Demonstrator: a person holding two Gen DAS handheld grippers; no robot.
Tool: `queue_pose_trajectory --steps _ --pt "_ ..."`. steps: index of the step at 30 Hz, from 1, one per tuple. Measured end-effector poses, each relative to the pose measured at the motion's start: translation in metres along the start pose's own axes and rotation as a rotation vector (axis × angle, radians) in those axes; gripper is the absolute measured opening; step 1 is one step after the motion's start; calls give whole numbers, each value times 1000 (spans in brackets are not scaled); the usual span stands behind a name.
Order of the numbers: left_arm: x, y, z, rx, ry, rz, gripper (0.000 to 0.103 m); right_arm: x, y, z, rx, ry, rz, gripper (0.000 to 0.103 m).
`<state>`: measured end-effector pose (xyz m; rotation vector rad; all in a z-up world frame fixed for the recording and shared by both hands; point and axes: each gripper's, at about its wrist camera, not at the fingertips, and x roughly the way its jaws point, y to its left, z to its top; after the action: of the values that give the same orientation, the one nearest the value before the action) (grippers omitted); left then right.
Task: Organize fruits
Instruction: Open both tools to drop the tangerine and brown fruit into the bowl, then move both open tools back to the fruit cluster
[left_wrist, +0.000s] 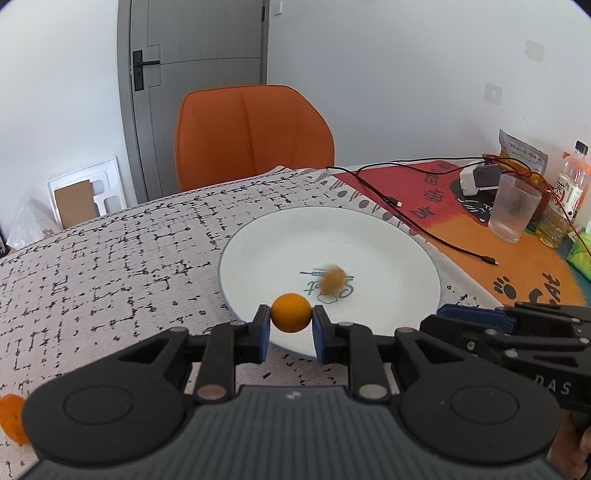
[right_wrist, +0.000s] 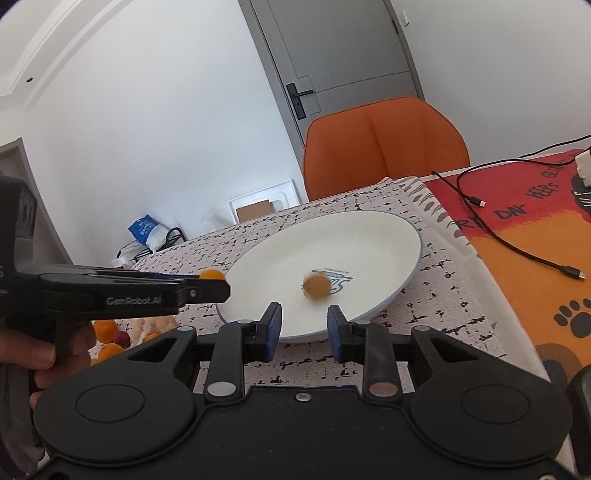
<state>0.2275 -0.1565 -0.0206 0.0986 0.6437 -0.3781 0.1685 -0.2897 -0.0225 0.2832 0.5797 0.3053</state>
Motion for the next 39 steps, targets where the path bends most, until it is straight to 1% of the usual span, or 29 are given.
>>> queue_pose_trajectory --steps 1,2,4,6,9,13,15,17,21,23,25,28,32,34,35,39 --pt "0 -2 1 4 -3 2 23 -1 0 0 0 0 -2 29" --pt "0 -3 3 7 -11 9 27 -2 0 -1 -1 0 -3 29" --pt "-1 -4 4 10 -15 33 31 -4 1 -2 -2 1 -6 29" --pt "-2 -1 4 -2 -14 46 44 -3 2 -2 -1 5 -9 29" --pt "-8 7 1 -28 -22 57 59 -3 4 -3 -4 7 -11 29" --pt "-18 20 -5 -33 -25 88 67 -2 6 -4 -8 12 -13 33" --pt "-22 27 -8 -47 -21 109 77 -2 8 -4 -12 14 -14 35" --pt "-28 36 -10 -68 -25 127 79 -2 10 -4 -12 14 -15 37" --pt "-41 52 -18 -97 -35 170 83 -4 17 -6 -14 9 -14 46" --pt "-47 60 -21 -108 -40 188 84 -4 21 -5 -19 7 -7 49" --pt "-55 66 -25 -120 -46 201 84 -3 26 -5 -29 5 -4 55" --pt "-65 76 -28 -137 -54 224 85 -1 35 -5 -47 1 8 59" --pt "-77 86 -33 -139 -66 262 89 4 44 -4 -55 5 24 64" --pt "-82 91 -35 -139 -70 276 90 6 50 -5 -66 2 33 71" --pt "-85 93 -37 -142 -73 282 91 6 53 -5 -70 1 37 73" --pt "-96 103 -44 -164 -79 298 92 9 64 -6 -81 -1 54 93"
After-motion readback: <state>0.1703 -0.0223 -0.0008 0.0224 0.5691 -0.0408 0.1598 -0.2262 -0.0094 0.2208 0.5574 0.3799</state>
